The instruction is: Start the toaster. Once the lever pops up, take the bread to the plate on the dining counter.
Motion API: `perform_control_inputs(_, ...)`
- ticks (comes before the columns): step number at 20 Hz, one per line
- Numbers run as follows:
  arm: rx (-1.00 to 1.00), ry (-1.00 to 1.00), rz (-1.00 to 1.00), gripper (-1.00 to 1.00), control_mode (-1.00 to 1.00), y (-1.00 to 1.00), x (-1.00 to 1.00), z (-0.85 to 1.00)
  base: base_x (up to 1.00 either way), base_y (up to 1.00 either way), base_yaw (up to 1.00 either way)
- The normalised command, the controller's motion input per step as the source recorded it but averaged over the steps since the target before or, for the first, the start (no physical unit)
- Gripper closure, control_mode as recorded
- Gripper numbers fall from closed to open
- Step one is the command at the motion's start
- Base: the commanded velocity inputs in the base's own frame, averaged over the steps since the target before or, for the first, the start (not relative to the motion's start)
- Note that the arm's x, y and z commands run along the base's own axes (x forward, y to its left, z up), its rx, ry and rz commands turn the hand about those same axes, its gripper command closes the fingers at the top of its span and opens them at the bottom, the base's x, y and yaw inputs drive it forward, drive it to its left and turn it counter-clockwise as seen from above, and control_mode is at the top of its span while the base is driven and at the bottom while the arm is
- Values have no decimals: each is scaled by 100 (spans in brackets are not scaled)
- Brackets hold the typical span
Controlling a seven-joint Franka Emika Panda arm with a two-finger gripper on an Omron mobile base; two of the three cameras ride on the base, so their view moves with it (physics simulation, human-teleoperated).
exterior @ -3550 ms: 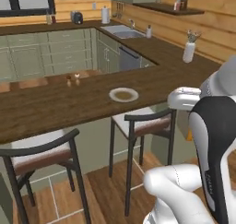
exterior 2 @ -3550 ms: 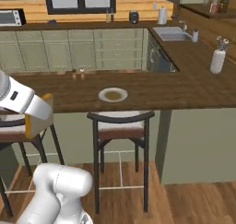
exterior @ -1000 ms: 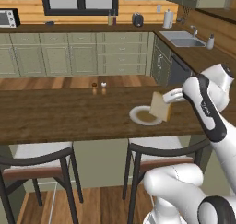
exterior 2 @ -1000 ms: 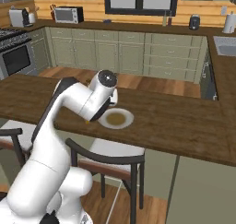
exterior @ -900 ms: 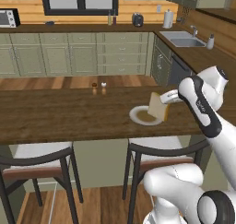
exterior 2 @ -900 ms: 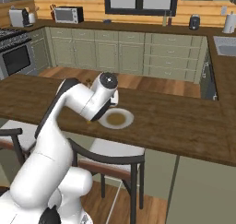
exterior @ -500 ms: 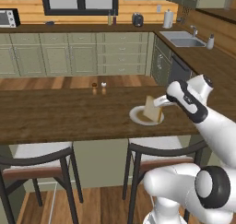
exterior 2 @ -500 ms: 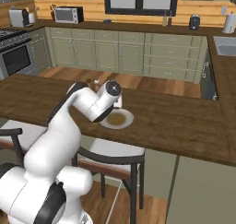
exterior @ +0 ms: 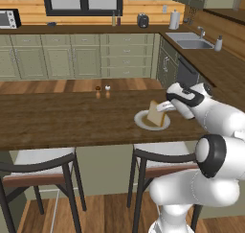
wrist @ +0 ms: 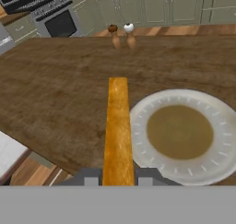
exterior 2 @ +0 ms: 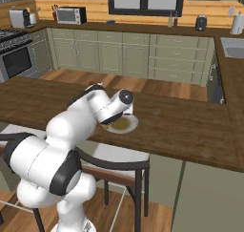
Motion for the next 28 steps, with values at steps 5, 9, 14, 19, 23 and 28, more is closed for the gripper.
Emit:
perform_control_inputs(5,2,0,0,100,-100,-4,36,-30,0,0,0)
perform_control_inputs(9,1,0,0,100,-100,0,36,-20,0,0,0)
perform_control_inputs(14,1,0,0,100,-100,0,43,-20,0,0,0)
perform_control_inputs(19,0,0,0,100,-100,0,44,-28,0,0,0)
perform_control_inputs(23,1,0,0,100,-100,-5,38,-34,0,0,0)
perform_control_inputs(28,2,0,0,100,-100,-13,37,-34,0,0,0)
